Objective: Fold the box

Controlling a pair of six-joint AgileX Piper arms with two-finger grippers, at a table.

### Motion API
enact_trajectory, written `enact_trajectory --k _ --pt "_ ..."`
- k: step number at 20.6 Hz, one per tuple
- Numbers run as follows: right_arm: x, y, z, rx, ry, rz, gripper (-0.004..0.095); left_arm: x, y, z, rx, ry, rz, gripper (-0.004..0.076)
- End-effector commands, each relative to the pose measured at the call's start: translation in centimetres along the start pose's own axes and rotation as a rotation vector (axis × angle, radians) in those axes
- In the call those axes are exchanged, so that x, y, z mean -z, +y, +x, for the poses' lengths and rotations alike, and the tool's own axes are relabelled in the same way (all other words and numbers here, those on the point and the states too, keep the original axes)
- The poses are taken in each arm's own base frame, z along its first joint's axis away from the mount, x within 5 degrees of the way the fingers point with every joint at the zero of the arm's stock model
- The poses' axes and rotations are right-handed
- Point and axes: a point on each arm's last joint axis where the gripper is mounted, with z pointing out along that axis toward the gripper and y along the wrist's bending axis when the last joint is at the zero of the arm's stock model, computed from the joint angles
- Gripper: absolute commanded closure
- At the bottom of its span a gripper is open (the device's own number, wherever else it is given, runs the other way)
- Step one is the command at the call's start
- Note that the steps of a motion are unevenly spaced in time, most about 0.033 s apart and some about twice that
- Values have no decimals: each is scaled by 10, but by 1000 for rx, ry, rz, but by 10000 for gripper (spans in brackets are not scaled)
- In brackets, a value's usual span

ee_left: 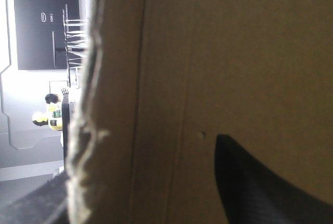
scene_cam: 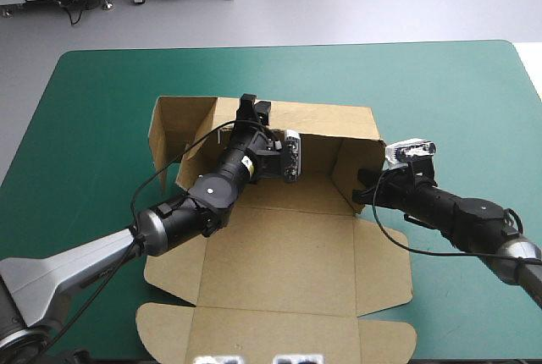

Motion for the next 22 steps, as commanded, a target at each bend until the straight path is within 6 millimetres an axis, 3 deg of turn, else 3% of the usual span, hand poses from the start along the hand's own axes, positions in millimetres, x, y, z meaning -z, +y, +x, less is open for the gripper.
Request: enact_trajectory --k 1,3,6,9,12,16,19,22 --pt "4 7 -11 -6 -44 -60 904 13 25 -2 58 -30 -108 251" --pt "3 6 -11 -7 -44 -41 904 23 31 -7 129 -50 -131 251" --pt "3 3 -11 -11 -46 -14 905 53 48 -16 238 -55 -226 255" --pt "4 2 -12 -19 -51 -3 904 76 69 -10 376 -74 -303 279" --pt "5 5 -26 -45 -88 -12 904 100 96 5 514 -28 -431 374" --pt "7 8 -43 -32 -91 -1 905 118 121 16 642 -28 -520 598" --pt "11 11 -56 -33 -60 9 904 130 143 36 888 -15 -590 733" --pt "14 14 -65 -9 -16 7 905 126 153 64 1038 23 -568 708"
